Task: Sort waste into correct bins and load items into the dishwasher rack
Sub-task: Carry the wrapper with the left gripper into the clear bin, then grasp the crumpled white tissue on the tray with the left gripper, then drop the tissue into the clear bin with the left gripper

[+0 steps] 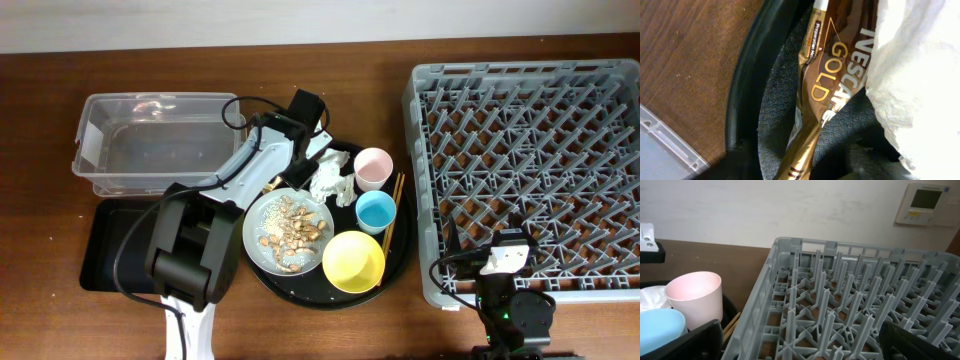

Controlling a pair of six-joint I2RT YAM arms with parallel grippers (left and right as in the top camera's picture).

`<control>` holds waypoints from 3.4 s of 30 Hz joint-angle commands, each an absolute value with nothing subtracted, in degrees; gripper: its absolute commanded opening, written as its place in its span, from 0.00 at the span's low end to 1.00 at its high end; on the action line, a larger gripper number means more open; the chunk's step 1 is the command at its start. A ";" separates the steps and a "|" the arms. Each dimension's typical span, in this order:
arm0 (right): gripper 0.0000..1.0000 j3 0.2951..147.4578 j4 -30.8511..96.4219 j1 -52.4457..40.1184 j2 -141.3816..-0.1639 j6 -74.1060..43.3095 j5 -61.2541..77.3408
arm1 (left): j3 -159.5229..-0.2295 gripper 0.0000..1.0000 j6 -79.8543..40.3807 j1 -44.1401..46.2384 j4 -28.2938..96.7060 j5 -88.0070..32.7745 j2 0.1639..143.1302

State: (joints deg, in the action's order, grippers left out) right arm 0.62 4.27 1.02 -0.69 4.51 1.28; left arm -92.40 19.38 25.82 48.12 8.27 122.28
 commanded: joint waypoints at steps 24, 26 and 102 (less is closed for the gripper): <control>0.98 0.32 4.54 0.71 -0.32 4.27 0.80 | -94.87 0.13 -32.82 0.43 45.74 15.86 98.50; 0.98 0.32 4.56 0.71 -0.32 4.27 0.80 | -94.85 0.83 -32.80 -1.69 45.76 15.86 99.42; 0.98 0.32 4.54 0.71 -0.32 4.27 0.80 | -92.71 0.89 -4.60 4.19 52.71 -24.62 99.13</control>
State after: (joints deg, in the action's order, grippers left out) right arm 0.62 4.27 1.02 -0.69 4.49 1.26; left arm -93.19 -12.40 -0.99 51.22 -16.99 98.59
